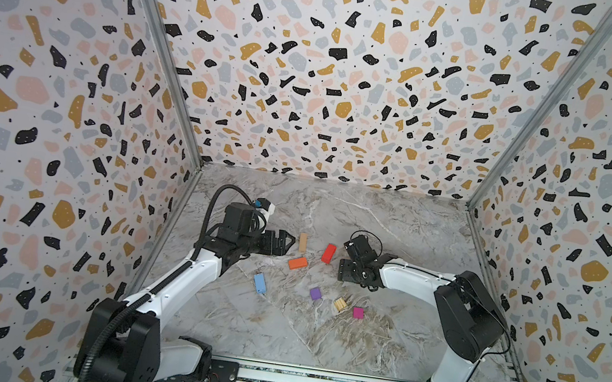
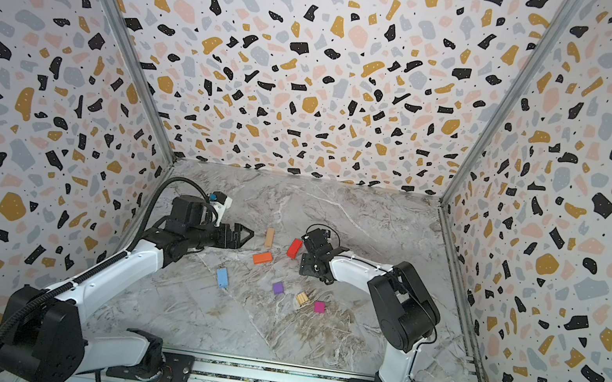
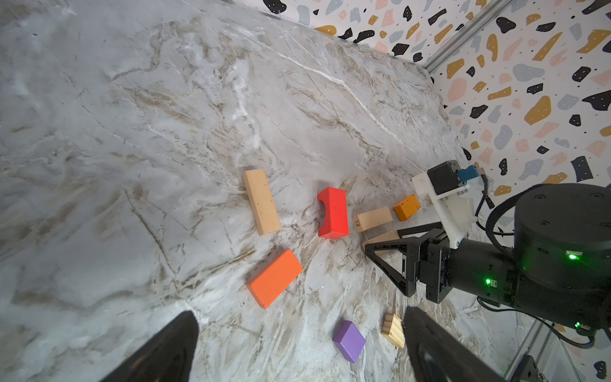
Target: Build the wood block tower
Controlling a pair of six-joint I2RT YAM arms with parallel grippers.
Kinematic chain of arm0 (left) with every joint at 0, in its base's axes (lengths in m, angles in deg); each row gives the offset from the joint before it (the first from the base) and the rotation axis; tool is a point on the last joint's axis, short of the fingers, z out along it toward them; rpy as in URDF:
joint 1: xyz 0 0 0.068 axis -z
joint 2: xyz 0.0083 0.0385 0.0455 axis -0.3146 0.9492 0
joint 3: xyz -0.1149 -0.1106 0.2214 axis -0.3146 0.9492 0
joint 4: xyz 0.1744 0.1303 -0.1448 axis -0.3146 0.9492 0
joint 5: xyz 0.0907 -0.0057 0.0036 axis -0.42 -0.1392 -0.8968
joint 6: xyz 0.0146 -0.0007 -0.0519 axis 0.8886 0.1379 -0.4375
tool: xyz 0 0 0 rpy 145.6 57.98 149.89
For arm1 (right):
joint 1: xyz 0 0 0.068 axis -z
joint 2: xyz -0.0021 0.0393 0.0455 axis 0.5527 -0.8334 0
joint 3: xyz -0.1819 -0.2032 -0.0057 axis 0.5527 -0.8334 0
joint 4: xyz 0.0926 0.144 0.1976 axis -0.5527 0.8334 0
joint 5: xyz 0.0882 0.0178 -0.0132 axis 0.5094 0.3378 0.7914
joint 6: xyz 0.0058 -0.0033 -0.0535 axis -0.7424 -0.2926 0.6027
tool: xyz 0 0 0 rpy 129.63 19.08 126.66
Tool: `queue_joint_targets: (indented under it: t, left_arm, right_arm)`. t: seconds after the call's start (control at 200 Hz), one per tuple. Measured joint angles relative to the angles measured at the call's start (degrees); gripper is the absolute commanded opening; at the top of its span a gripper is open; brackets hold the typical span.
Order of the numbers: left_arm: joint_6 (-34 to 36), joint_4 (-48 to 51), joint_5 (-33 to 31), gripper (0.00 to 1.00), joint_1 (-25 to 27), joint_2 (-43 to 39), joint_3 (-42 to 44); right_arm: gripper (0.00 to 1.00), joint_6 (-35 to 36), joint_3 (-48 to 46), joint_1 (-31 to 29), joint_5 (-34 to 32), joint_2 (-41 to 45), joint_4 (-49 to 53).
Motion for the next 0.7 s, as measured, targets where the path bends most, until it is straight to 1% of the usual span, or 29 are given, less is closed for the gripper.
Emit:
queue_joint_targets:
  t: [0.701]
  left_arm:
    - [0.0,0.02,-0.02,0.97,0.0,0.0,0.0]
  right_arm:
    - [0.56,1.16,2.27,0.33,-1.14,-2.03,0.11]
